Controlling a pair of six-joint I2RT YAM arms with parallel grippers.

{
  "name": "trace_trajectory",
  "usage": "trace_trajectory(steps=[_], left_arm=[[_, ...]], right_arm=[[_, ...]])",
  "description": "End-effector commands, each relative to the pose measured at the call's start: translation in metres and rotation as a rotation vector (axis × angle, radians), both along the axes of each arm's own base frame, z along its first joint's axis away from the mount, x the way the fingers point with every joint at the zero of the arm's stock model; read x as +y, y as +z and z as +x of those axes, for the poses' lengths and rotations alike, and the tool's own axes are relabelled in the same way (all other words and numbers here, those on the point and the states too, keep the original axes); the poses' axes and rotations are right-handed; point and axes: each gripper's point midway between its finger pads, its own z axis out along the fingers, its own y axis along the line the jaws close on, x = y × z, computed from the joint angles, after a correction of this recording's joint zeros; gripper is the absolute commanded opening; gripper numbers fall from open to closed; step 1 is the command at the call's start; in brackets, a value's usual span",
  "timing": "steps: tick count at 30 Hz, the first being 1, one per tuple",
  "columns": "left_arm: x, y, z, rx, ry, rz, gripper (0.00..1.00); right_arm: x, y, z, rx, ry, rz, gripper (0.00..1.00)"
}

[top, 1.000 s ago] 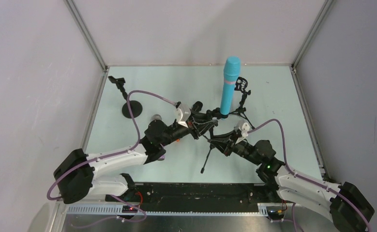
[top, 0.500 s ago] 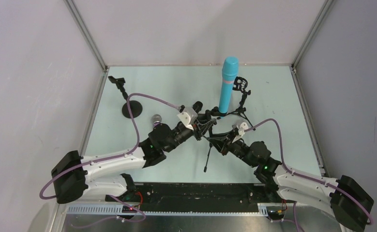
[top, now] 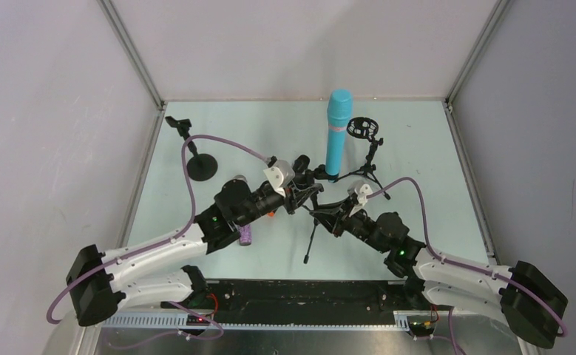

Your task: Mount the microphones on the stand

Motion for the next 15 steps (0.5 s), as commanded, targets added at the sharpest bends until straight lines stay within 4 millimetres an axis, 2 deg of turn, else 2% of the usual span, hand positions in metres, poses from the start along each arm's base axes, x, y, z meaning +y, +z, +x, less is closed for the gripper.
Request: trace_trajectory(steps=[1,5,8,12,15], left_arm=[[0.056,0.196,-0.051,-0.399,-0.061,-0.463,0.00],[0.059,0.205,-0.061,-0.437,-0.094,-0.479,0.00],[0.059,0.211,-0.071,-0.467,-0.150,-0.484,0.00],[0.045,0.201,-0.084,-0.439,-0.270,-0.458,0.00],[0.028,0.179,-0.089,-0.397,-0.359,-0.409,0.00]], right_arm=[[-0.060,-0.103,0.024,0.301,-0.338,-0.217,0.00],[-0.061,-0.109,0.019,0.307,-0.326,-0.213,0.00],[-0.048,-0.101,0.010,0.274,-0.229,-0.181,0.00],[-0.028,-0.073,-0.004,0.174,-0.070,-0.134,0.00],[-0.016,-0.039,-0.011,0.111,0.017,-0.094,0.00]])
